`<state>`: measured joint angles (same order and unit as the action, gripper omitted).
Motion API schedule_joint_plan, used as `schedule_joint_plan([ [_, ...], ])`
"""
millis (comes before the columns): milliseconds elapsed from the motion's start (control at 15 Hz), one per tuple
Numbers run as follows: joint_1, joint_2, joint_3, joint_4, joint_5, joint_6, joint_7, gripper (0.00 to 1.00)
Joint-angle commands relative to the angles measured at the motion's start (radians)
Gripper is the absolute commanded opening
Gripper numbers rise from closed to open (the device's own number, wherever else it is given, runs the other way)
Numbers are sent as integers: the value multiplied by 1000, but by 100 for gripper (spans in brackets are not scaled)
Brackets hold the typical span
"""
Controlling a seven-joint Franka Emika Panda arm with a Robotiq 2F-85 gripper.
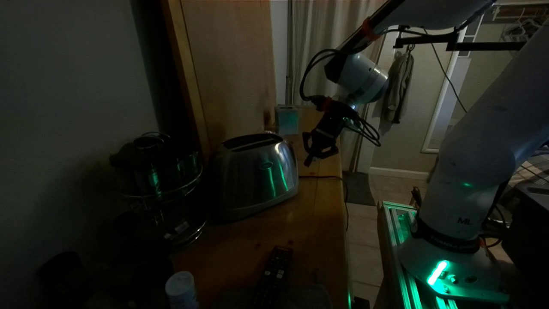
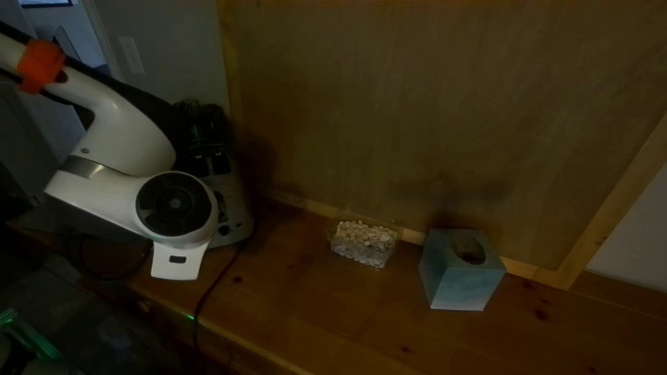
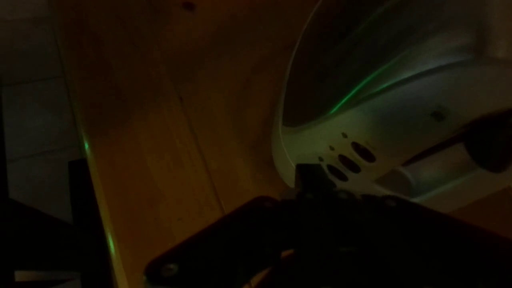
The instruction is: Press a button on the toaster.
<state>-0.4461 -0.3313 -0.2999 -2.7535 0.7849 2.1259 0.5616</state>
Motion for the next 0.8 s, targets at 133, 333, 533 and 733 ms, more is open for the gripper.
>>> schedule_joint_plan([
  [133, 16, 25, -1, 1, 52, 19, -4, 0],
  [333, 22, 25, -2, 1, 90, 20, -15, 0],
  [533, 25, 24, 2, 1, 118, 27, -23, 0],
  [733, 27, 25, 5, 1, 130, 37, -25, 0],
])
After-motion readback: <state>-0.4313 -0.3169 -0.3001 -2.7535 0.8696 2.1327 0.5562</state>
